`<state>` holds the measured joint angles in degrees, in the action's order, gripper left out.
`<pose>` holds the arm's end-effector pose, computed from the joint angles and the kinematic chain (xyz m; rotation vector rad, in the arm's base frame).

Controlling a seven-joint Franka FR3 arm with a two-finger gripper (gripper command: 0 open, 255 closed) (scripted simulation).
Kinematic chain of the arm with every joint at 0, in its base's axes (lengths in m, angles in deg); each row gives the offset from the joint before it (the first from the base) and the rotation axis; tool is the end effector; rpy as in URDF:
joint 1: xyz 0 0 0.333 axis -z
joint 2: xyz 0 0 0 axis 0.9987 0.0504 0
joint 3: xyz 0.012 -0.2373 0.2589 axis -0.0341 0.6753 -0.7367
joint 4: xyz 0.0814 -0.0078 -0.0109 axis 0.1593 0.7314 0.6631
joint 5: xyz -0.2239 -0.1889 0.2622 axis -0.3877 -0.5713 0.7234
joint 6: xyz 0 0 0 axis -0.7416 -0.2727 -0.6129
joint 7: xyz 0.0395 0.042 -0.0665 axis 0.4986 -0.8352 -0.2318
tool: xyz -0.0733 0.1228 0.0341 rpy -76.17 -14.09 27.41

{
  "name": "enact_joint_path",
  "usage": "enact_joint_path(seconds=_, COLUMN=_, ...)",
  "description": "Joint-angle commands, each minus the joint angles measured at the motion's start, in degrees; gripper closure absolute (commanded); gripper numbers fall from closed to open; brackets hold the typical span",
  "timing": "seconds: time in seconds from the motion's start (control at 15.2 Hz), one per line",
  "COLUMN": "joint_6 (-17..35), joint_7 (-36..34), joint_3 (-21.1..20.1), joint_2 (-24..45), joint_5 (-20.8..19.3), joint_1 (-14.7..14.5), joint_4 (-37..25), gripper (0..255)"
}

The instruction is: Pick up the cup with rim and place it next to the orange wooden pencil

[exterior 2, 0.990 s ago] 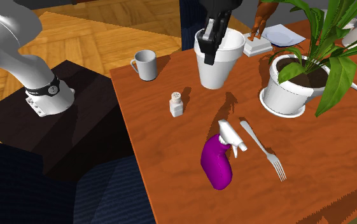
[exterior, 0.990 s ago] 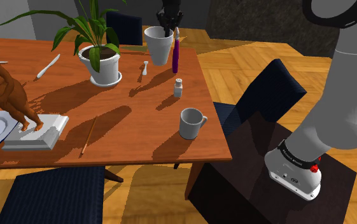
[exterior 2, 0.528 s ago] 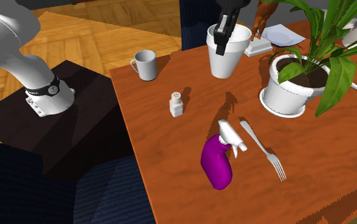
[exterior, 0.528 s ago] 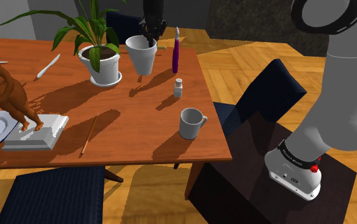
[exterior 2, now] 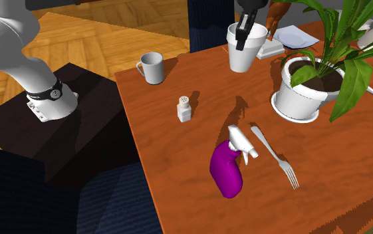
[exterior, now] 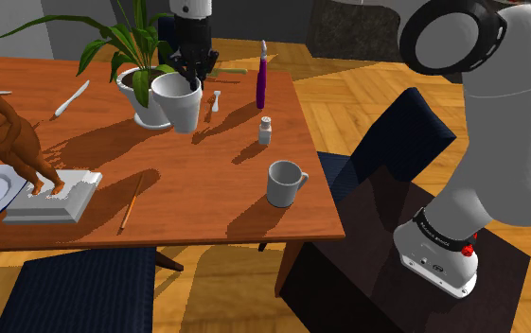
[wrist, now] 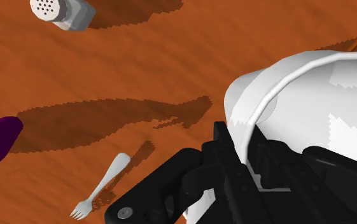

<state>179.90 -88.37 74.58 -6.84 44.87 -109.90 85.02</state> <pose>0.6772 0.3293 0.4701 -3.0750 -0.0819 0.0160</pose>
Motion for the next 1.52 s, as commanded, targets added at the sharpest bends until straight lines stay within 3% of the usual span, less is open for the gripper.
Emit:
enact_joint_path(seconds=0.0, joint_6=-0.6, joint_7=-2.0, joint_3=-0.3, joint_2=3.0, joint_5=-0.4, joint_1=-1.8, joint_4=-3.7, gripper=255)
enact_joint_path(seconds=0.2, joint_6=-3.1, joint_7=-4.7, joint_3=-0.6, joint_2=9.5, joint_5=-1.0, joint_1=-4.6, joint_4=-12.9, gripper=255)
enact_joint_path(seconds=0.26, joint_6=-5.3, joint_7=-5.8, joint_3=-0.6, joint_2=13.6, joint_5=-1.3, joint_1=-5.9, joint_4=-19.3, gripper=255)
enact_joint_path(seconds=0.92, joint_6=4.9, joint_7=-5.5, joint_3=-0.6, joint_2=10.3, joint_5=-1.1, joint_1=-5.4, joint_4=-5.8, gripper=255)
enact_joint_path(seconds=1.45, joint_6=7.0, joint_7=-5.4, joint_3=-0.6, joint_2=10.2, joint_5=-1.1, joint_1=-5.4, joint_4=-3.5, gripper=255)
